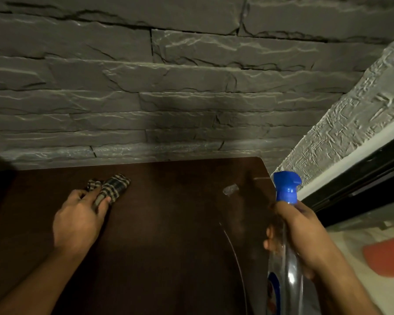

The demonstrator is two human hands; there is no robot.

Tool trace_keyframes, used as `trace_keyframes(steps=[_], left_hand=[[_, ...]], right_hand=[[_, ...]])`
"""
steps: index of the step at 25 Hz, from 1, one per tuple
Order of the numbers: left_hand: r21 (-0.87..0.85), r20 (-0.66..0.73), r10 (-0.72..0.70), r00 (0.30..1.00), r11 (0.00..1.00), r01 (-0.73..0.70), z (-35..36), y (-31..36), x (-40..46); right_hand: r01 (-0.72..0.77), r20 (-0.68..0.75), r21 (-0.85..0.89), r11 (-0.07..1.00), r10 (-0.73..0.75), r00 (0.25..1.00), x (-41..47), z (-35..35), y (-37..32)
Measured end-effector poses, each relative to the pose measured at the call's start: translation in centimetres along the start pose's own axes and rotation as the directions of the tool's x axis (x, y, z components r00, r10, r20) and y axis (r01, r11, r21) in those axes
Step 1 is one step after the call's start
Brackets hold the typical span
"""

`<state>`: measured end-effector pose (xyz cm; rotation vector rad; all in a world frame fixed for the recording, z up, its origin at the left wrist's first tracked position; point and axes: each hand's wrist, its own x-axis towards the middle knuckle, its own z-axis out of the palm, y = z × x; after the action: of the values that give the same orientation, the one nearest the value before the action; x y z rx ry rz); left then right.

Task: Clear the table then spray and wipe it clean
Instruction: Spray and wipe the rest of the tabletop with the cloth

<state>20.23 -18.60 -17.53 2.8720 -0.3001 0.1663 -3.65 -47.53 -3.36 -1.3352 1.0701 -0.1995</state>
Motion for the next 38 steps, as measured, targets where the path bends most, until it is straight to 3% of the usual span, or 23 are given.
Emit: trace_keyframes(steps=[5, 11, 14, 17, 22, 23, 26, 27, 28, 30, 31, 32, 33, 36, 37, 38], left_hand=[[-0.006, 0.009, -0.013, 1.000, 1.000, 0.013, 0.2, -0.1, -0.1], [0.010, 0.040, -0.033, 0.999, 0.999, 0.033, 0.0, 0.0, 0.0], [0.014, 0.021, -0.049, 0.999, 0.999, 0.049, -0.1, 1.3, 0.3], [-0.052, 0.027, -0.095, 0.995, 0.994, 0.097, 1.0, 6.3, 1.0], [-0.181, 0.139, 0.180, 0.974, 0.971, -0.153, 3.6, 19.2, -0.3], [-0.230, 0.187, 0.292, 0.938, 0.941, -0.247, 3.9, 21.5, -1.2], [-0.296, 0.339, 0.613, 0.714, 0.790, -0.537, 4.2, 25.1, -3.5], [-0.285, 0.324, 0.621, 0.713, 0.783, -0.553, 4.3, 24.8, -2.8], [-0.238, 0.292, 0.551, 0.782, 0.833, -0.499, 4.3, 24.0, -1.6], [-0.082, 0.178, 0.260, 0.949, 0.965, -0.249, 4.3, 22.0, 1.1], [-0.045, 0.142, 0.163, 0.976, 0.986, -0.158, 4.4, 21.6, 1.6], [-0.063, 0.136, 0.157, 0.978, 0.987, -0.149, 4.5, 22.1, 1.2], [-0.133, 0.162, 0.236, 0.958, 0.967, -0.216, 4.4, 23.2, 0.4], [-0.265, 0.253, 0.613, 0.749, 0.788, -0.556, 4.9, 26.5, -3.1], [-0.235, 0.222, 0.630, 0.744, 0.775, -0.587, 5.1, 26.4, -2.6], [-0.175, 0.192, 0.551, 0.812, 0.834, -0.524, 5.2, 25.7, -1.3]], right_hand=[[-0.100, 0.182, -0.073, 0.992, 0.112, 0.977, -3.6, 1.7, 2.6], [-0.199, 0.257, -0.154, 0.968, 0.233, 0.938, -5.0, 1.4, 3.7], [-0.207, 0.236, -0.091, 0.974, 0.223, 0.946, -5.2, 0.5, 3.4], [-0.100, 0.190, -0.103, 0.990, 0.119, 0.975, -4.5, -0.5, 3.4], [-0.031, 0.150, -0.105, 0.994, 0.047, 0.988, -3.8, -1.2, 3.2], [-0.034, 0.148, -0.096, 0.995, 0.048, 0.988, -3.8, -1.2, 3.1], [-0.034, 0.186, -0.063, 0.997, 0.045, 0.982, -3.3, -1.3, 3.3], [-0.027, 0.187, -0.055, 0.998, 0.037, 0.982, -3.1, -1.5, 3.3], [-0.023, 0.193, -0.042, 0.999, 0.030, 0.981, -3.0, -1.9, 3.5], [-0.043, 0.191, -0.002, 0.999, 0.043, 0.981, -2.4, -2.8, 3.7], [-0.060, 0.186, 0.017, 0.998, 0.055, 0.981, -2.2, -3.4, 3.8], [-0.068, 0.195, 0.033, 0.997, 0.060, 0.979, -1.9, -3.8, 3.9], [-0.067, 0.200, 0.039, 0.997, 0.057, 0.978, -1.9, -4.1, 3.8], [-0.027, 0.195, 0.071, 0.997, 0.012, 0.981, -1.5, -4.5, 3.6], [-0.021, 0.194, 0.072, 0.997, 0.006, 0.981, -1.3, -4.5, 3.5], [-0.021, 0.203, 0.079, 0.997, 0.005, 0.979, -1.1, -4.6, 3.7]])
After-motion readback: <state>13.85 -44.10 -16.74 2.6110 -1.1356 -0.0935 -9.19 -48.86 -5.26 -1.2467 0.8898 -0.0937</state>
